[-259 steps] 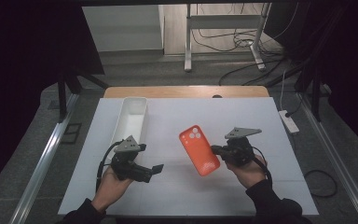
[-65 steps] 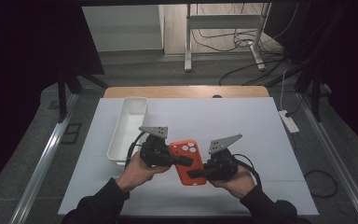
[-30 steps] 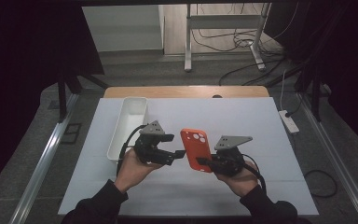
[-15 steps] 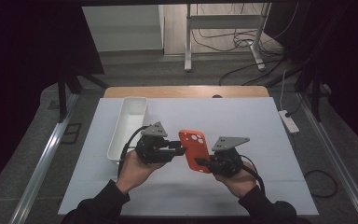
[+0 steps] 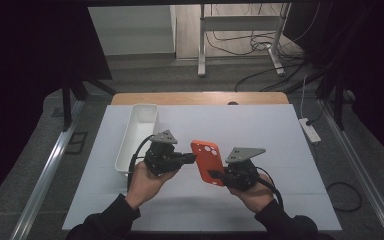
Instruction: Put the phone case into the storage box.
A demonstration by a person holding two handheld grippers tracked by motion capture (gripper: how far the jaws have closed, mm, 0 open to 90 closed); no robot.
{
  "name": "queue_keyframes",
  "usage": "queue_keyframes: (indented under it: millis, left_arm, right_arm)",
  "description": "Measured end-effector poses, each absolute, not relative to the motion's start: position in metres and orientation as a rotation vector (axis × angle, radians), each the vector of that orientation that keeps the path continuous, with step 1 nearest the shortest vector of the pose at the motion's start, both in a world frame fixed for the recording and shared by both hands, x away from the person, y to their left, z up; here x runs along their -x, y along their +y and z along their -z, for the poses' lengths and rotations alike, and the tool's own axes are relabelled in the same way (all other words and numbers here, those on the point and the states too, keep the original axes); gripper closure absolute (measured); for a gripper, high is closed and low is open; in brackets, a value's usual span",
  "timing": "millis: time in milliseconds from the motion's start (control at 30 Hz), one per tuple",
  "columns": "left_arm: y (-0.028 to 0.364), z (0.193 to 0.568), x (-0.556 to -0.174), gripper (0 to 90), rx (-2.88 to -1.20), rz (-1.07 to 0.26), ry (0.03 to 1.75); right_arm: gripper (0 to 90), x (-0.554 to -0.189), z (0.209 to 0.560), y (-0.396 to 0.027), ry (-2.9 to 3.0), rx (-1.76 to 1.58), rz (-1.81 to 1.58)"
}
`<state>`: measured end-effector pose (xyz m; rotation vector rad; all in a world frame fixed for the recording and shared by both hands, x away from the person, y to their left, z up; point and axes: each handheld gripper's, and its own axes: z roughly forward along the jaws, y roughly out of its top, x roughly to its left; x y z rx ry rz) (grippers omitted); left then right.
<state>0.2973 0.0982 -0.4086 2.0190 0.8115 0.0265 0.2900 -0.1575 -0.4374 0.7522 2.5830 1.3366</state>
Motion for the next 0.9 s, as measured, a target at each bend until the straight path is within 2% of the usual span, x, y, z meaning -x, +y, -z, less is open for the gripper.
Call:
queue_keyframes:
  millis: [433,900]
  left_arm:
    - [0.0962,0.4031,-0.2921,89.6,-1.951,-0.011,0.835]
    - [0.0911,0.4044,-0.2899,89.6,-1.955,-0.025,0.862]
  right_arm:
    - [82.8,-0.2909,0.4393,-0.1582,2.558,-0.775,-1.359]
    - [57.3,-0.2891,0.4395,-0.1531,2.528,-0.793,-1.371]
